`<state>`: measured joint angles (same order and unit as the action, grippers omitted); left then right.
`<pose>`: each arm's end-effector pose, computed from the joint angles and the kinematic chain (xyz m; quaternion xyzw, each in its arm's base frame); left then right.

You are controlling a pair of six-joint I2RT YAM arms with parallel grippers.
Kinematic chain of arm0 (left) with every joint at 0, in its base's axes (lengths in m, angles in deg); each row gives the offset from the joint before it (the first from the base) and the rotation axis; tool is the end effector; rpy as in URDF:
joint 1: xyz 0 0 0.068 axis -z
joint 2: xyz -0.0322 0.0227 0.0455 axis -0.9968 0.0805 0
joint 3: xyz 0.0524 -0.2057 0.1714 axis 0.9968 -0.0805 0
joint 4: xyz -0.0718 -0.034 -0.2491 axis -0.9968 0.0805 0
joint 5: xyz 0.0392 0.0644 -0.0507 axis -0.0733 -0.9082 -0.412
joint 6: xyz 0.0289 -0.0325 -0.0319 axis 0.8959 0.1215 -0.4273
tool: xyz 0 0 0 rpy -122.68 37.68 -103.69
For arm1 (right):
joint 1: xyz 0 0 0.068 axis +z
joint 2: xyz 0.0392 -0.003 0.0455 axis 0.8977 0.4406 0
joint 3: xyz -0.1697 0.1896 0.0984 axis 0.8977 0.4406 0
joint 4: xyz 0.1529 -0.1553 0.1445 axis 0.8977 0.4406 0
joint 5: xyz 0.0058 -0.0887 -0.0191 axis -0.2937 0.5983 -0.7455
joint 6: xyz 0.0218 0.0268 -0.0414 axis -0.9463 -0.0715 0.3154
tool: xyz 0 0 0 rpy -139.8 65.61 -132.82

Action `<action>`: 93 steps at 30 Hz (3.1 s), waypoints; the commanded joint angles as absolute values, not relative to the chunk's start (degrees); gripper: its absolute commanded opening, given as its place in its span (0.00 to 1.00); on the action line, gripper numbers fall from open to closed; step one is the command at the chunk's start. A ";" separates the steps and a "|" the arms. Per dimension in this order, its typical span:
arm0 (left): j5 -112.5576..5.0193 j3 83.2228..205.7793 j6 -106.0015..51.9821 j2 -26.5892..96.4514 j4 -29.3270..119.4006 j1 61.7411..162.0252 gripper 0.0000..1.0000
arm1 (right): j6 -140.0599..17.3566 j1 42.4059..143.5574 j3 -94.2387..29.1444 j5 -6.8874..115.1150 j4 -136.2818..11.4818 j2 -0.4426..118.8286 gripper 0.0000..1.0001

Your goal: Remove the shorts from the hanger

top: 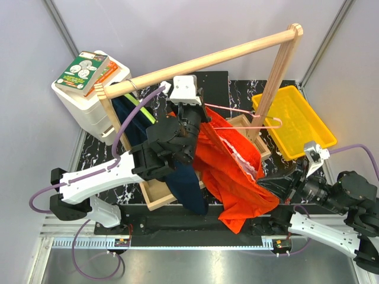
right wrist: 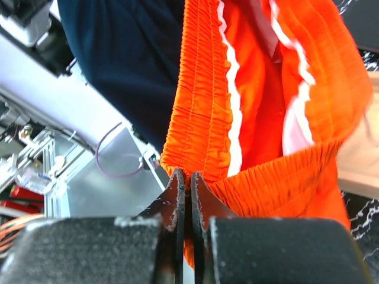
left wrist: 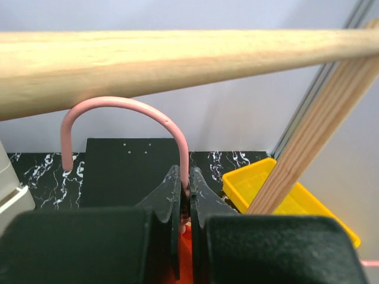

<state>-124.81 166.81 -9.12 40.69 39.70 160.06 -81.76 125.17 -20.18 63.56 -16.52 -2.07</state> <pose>0.1068 -0.2699 0.5211 -0.0110 0.6472 -0.1499 0.7473 0.0094 0.0150 0.4093 -0.2023 0.6967 0.4721 0.5007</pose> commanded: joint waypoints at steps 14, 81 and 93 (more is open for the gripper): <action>-117.24 169.72 -38.09 30.38 50.65 158.42 0.00 | -91.89 125.38 -15.62 81.06 -21.05 3.15 0.00; -76.89 163.39 -42.94 24.30 62.78 155.70 0.00 | -76.69 102.78 -11.23 63.07 -41.28 63.80 1.00; -75.83 161.72 -42.59 21.84 63.49 155.70 0.00 | -76.41 106.57 -10.09 75.80 -38.74 70.03 1.00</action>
<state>-77.76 162.15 -42.46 24.25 65.42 155.86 -75.66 105.90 -11.24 69.22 -39.66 66.40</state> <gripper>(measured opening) 0.041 0.994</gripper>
